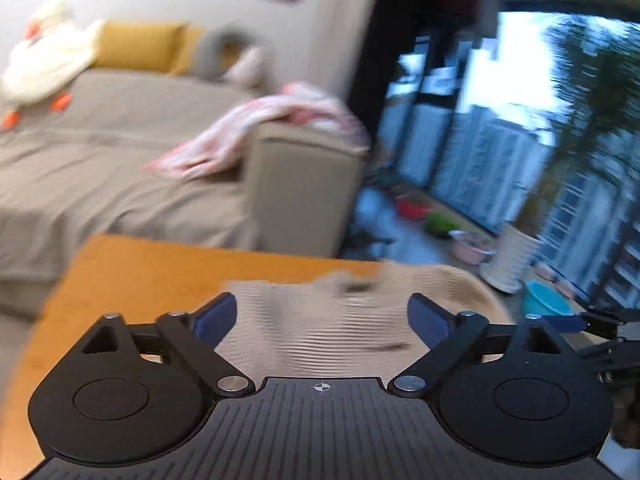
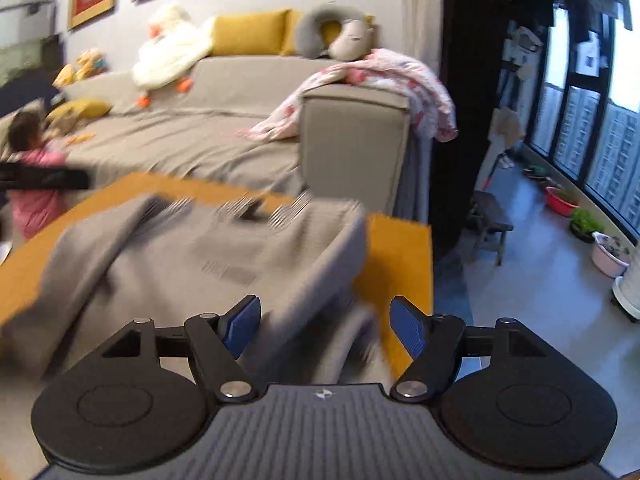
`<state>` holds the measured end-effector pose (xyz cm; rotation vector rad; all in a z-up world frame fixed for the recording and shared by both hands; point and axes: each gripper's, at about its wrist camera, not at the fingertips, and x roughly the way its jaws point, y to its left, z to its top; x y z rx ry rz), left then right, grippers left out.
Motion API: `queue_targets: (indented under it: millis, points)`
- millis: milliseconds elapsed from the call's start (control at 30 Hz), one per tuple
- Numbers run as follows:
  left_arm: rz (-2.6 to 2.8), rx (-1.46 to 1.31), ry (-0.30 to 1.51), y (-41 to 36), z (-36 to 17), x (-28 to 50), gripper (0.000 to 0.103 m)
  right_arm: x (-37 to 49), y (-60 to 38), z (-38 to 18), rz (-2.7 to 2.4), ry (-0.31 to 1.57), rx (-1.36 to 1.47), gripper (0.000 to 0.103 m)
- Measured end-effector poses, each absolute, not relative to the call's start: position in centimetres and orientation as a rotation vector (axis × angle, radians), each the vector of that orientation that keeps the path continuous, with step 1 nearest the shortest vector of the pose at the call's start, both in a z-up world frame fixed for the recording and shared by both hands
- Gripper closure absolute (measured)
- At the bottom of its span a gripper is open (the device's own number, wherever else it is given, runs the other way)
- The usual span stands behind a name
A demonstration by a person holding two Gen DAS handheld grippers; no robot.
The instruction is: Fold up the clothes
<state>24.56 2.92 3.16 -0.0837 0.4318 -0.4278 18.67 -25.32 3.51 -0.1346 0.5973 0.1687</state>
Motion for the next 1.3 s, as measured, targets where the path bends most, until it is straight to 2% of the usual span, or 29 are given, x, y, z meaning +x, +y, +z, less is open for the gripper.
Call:
queue_targets:
  millis: [133,200,233,300,500,533,567,633,733,767,900,1033,1067,1133,1200,1300]
  points:
    - [-0.521,0.079,0.41,-1.5,0.1,22.6,0.007,12.9,-23.6,4.0,0.264,0.653,-0.171,0.039]
    - [-0.525,0.167,0.427,-2.4,-0.6,21.7,0.013,10.0,-22.7,4.3,0.364,0.698,-0.192,0.04]
    - [-0.52,0.185,0.434,-2.2,-0.7,21.3,0.009,8.8,-22.3,4.3,0.417,0.721,-0.2,0.04]
    - [-0.508,0.219,0.448,-1.8,-0.7,20.5,0.011,6.8,-21.1,4.0,0.524,0.756,-0.221,0.04]
    - [-0.402,0.073,0.488,2.3,-0.6,18.8,0.008,4.1,-17.3,1.3,0.664,0.799,-0.354,0.04]
    - [-0.395,0.027,0.497,3.1,-0.3,19.0,0.007,4.3,-17.0,1.1,0.651,0.79,-0.363,0.052]
    - [-0.396,-0.013,0.518,3.8,0.0,19.0,0.007,4.7,-16.9,1.3,0.643,0.782,-0.35,0.07]
    - [-0.407,-0.085,0.56,5.6,0.6,18.9,0.006,6.0,-17.8,2.9,0.644,0.772,-0.245,0.082]
    - [-0.423,-0.117,0.568,7.4,2.0,18.5,0.003,7.9,-20.5,6.9,0.59,0.678,-0.118,0.088]
    - [-0.416,-0.106,0.566,7.9,2.5,18.3,0.003,8.7,-21.8,8.5,0.541,0.63,-0.08,0.103]
    - [-0.406,-0.076,0.563,9.8,4.3,17.5,0.0,11.3,-28.7,15.1,0.3,0.441,0.094,0.103]
    - [-0.428,-0.055,0.577,10.7,4.6,16.7,0.0,13.3,-32.4,18.2,0.186,0.356,0.123,0.103]
    - [-0.426,-0.051,0.588,10.6,4.5,16.8,0.0,13.5,-31.7,17.9,0.199,0.375,0.076,0.099]
    - [-0.432,-0.068,0.615,10.3,4.0,17.0,0.0,13.5,-29.5,16.2,0.268,0.457,-0.025,0.099]
    - [-0.461,-0.109,0.637,9.6,3.4,17.3,0.0,12.8,-26.4,13.5,0.355,0.561,-0.144,0.092]
    - [-0.496,-0.121,0.621,7.7,2.9,17.4,0.0,10.9,-22.6,9.7,0.52,0.708,-0.242,0.075]
